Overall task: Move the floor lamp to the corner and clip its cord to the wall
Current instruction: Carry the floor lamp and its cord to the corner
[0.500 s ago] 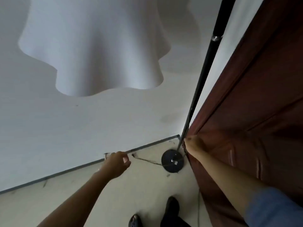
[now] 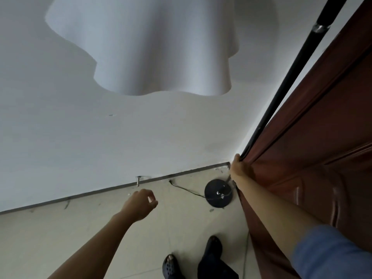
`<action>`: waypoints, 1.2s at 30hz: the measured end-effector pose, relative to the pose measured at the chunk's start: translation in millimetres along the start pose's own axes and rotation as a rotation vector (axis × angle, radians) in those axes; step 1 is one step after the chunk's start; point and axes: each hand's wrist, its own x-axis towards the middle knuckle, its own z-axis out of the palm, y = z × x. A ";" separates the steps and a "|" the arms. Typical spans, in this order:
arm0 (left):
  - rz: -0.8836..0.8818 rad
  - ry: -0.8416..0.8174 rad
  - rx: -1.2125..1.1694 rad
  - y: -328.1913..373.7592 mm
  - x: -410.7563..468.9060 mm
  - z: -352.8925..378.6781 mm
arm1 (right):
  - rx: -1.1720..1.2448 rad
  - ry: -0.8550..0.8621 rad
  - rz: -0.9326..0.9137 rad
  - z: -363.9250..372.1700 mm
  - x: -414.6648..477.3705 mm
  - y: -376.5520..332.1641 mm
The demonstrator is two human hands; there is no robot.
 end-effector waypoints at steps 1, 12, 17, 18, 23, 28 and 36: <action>0.000 0.004 -0.007 -1.2 -0.3 -0.9 | 0.019 0.016 0.018 1.2 0.7 -0.8; 0.126 -0.016 0.052 -13.0 -6.5 -1.5 | 0.413 -0.395 0.119 -6.0 -66.2 29.1; 0.174 -0.052 0.071 -11.1 -12.2 -3.9 | 0.767 -0.482 0.086 -45.0 -109.8 -4.2; 0.190 -0.081 0.055 -8.7 -13.1 -3.9 | 0.846 -0.512 0.089 -54.5 -117.7 -10.5; 0.307 -0.258 -0.033 23.8 -27.7 6.7 | 1.143 -0.622 0.110 -98.8 -148.8 -40.2; 0.326 -0.382 -0.061 41.4 -34.7 30.1 | 1.417 -0.703 0.071 -146.1 -163.7 -60.0; 0.217 -0.195 -0.050 -15.4 -31.4 8.8 | 1.526 -0.500 0.084 -160.9 -144.1 -30.0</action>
